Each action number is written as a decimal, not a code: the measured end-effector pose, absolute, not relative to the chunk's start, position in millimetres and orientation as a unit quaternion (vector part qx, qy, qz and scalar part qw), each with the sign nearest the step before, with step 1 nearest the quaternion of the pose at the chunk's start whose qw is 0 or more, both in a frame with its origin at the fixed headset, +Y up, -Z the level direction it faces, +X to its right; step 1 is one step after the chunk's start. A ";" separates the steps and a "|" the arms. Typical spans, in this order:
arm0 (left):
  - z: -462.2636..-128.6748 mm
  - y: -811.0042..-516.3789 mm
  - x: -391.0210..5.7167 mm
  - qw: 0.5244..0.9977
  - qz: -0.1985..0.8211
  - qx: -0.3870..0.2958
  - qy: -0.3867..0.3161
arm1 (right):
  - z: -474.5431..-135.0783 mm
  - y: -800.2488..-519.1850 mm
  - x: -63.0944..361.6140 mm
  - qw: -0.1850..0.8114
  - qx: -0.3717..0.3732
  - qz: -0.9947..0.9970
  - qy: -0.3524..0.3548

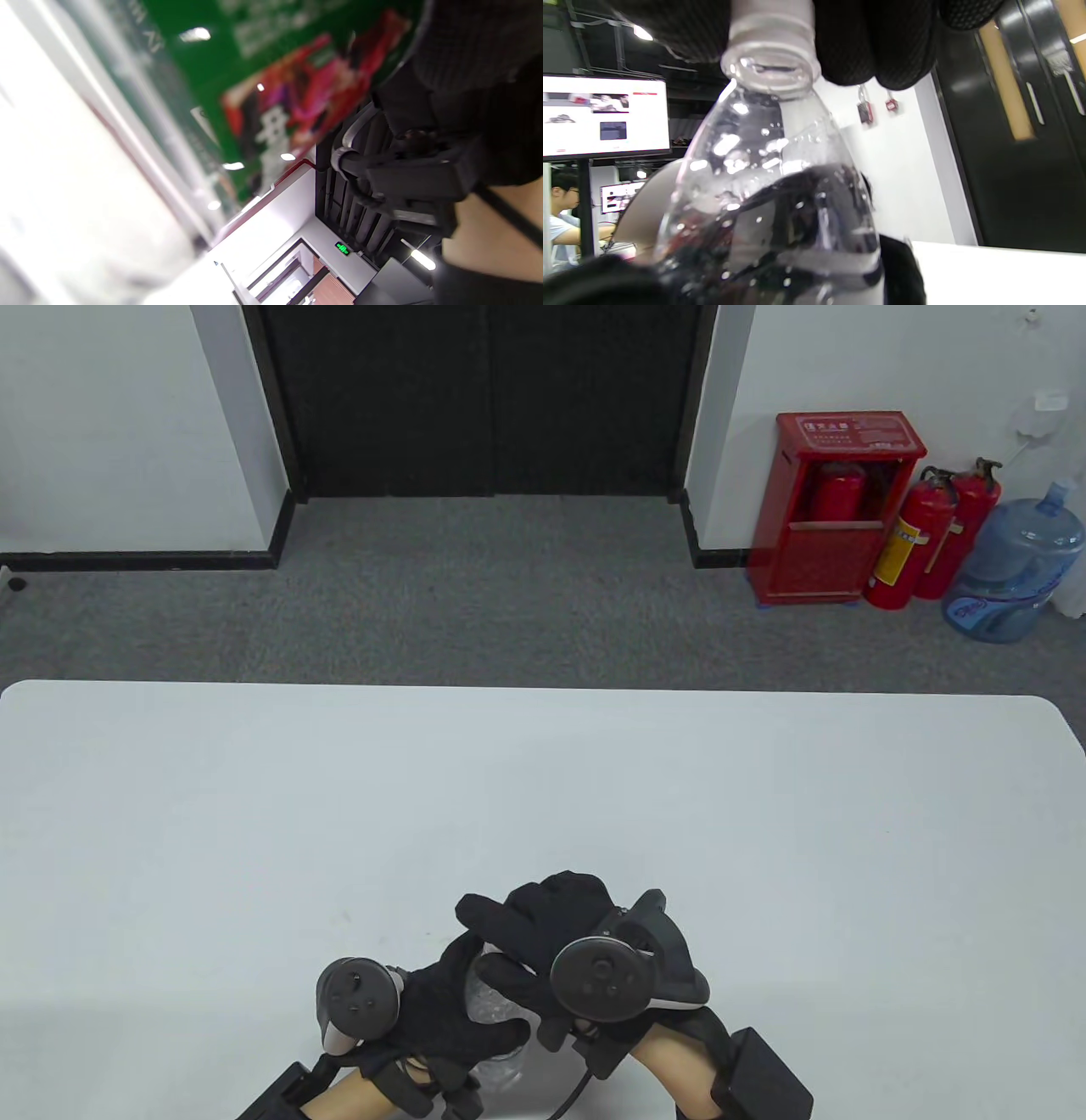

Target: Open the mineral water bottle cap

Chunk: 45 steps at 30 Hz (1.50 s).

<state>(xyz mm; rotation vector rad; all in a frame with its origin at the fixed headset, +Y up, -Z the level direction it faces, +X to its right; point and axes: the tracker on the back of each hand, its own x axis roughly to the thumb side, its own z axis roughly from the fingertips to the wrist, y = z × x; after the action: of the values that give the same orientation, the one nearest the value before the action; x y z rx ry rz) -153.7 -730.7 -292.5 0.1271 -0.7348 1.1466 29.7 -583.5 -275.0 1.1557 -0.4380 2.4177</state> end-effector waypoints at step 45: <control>-294.7 -726.1 -154.2 0.781 0.511 0.077 -0.351 | -301.1 -757.6 108.3 0.046 0.301 0.952 0.037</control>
<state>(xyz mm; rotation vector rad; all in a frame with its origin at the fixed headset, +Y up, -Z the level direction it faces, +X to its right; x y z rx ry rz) -154.2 -726.1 -294.7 0.1667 -0.7580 1.1048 108.3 -757.6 -301.1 0.9177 0.1120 2.9054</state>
